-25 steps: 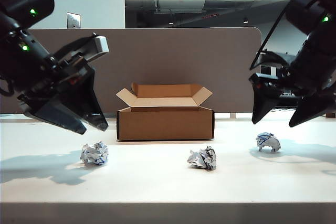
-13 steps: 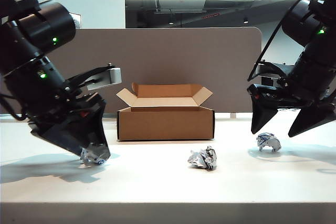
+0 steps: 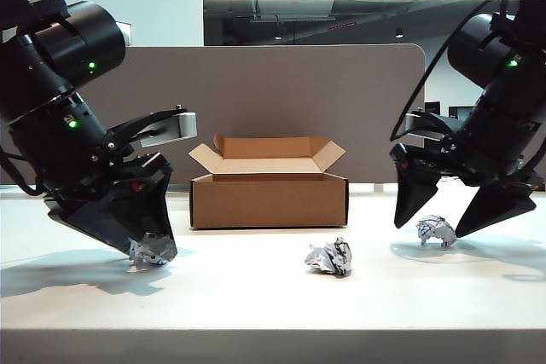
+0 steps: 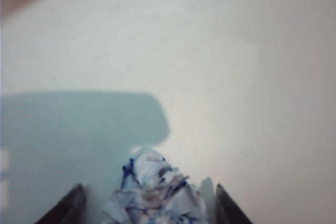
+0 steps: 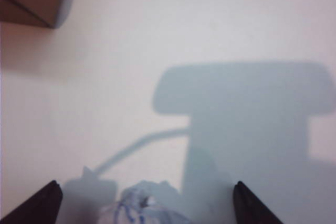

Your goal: Pick up all the paper balls on the table and put them in the paper box.

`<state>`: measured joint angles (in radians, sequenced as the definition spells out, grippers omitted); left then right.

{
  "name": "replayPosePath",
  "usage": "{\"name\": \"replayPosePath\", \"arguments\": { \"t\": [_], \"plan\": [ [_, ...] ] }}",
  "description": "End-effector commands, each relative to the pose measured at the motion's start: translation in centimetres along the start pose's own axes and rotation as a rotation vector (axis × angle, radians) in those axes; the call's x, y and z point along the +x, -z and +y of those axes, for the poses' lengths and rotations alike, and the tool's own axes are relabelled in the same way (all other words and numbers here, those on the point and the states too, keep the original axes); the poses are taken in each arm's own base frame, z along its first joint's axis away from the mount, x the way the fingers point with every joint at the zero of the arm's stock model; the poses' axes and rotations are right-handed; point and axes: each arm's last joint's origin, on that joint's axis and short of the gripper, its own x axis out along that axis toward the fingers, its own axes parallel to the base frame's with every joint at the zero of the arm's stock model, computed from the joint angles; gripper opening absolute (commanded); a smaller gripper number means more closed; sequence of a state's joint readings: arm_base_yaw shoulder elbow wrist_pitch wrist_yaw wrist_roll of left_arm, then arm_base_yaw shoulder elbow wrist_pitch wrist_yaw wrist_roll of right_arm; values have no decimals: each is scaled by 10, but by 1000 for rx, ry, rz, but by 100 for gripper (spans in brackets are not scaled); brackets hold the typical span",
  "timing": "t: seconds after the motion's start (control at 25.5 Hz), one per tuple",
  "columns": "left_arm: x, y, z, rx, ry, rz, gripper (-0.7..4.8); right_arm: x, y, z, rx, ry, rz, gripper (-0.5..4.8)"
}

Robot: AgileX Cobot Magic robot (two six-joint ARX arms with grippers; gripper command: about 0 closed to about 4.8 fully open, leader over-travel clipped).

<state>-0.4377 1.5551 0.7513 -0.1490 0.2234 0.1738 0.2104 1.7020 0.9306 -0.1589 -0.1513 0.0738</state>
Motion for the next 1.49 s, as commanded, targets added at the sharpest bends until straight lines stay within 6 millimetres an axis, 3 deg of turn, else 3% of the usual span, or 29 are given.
{"name": "replayPosePath", "arguments": {
  "t": [0.04,0.12,0.24,0.31,0.51,0.59,0.71,0.94,1.02,1.1,1.29,1.33,1.37,1.49],
  "plan": [
    [0,0,0,-11,3,10,309,1,-2,5,-7,-16,-5,413],
    [0,0,0,-11,3,11,303,5,2,7,-10,-8,23,361],
    [0,0,0,-13,1,16,265,8,6,6,-7,12,58,351],
    [0,1,0,-19,2,19,233,8,8,6,-5,16,79,293],
    [0,1,0,-22,2,21,93,9,10,5,-2,39,102,120],
    [0,1,0,-22,2,21,78,9,10,5,-3,38,99,77],
    [0,1,0,-22,1,21,45,9,9,5,-4,38,93,43],
    [-4,-7,0,-21,1,14,43,5,-1,6,-15,35,68,43],
    [-10,-20,1,-18,-1,5,43,-1,-12,8,-16,29,47,43],
    [-27,-56,4,0,-14,-74,43,-17,-45,16,-28,-72,-30,44],
    [-56,-113,7,4,-40,-250,43,-48,-96,34,-14,-210,-168,44],
    [-61,-132,10,7,-47,-293,43,-56,-115,42,-34,-230,-234,44],
    [-61,-148,13,5,-51,-323,43,-59,-131,52,-47,-266,-272,44],
    [-56,-170,18,2,-53,-353,43,-56,-153,64,-68,-324,-303,44]
  ]
}}
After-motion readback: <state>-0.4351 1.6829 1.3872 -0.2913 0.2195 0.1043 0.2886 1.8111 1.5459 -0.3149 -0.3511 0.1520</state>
